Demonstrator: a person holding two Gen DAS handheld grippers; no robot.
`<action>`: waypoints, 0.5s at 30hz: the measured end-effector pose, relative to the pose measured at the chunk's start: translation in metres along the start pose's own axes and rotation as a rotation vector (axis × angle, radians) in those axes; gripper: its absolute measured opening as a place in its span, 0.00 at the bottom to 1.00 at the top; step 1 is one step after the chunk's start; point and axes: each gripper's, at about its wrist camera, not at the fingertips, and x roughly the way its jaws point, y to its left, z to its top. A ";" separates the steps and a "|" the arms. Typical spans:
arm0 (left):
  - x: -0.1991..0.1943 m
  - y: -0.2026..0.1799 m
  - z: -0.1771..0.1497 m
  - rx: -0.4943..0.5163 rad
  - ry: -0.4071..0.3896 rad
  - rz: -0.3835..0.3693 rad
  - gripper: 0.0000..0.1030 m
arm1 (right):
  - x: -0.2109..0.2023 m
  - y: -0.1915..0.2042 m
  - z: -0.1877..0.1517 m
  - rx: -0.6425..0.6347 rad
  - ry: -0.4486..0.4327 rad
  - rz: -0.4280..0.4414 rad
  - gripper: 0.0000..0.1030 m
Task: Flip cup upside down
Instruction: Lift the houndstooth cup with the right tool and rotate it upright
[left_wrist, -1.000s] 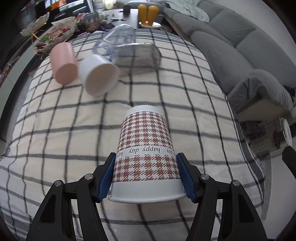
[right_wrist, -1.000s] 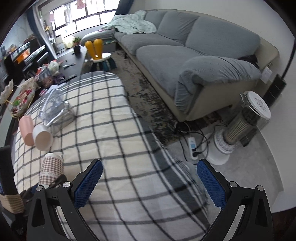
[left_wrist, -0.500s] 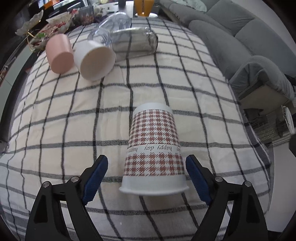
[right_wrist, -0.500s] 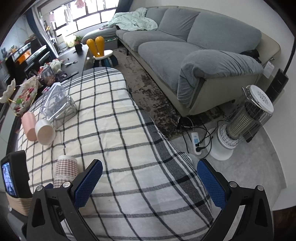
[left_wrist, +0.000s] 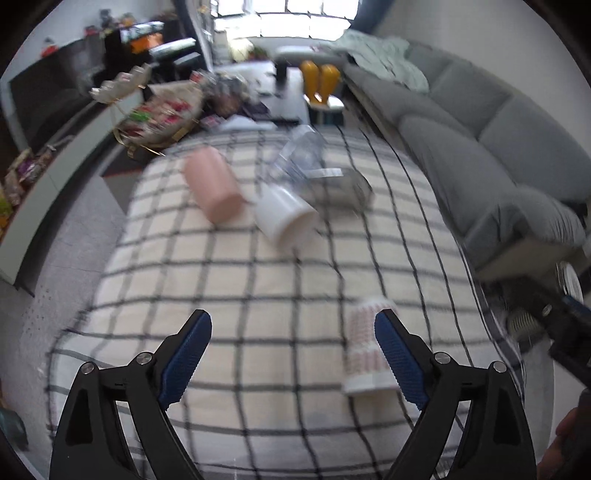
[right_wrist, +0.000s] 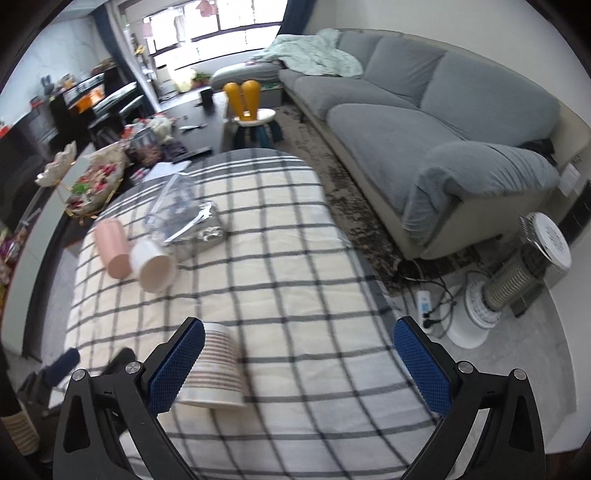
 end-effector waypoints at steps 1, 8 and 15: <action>-0.005 0.009 0.005 -0.012 -0.028 0.017 0.89 | 0.002 0.006 0.003 -0.009 0.009 0.014 0.99; -0.021 0.051 0.031 -0.096 -0.133 0.078 0.92 | 0.044 0.058 0.036 -0.104 0.249 0.139 0.99; -0.017 0.074 0.045 -0.151 -0.159 0.095 0.94 | 0.118 0.088 0.037 -0.167 0.639 0.126 0.99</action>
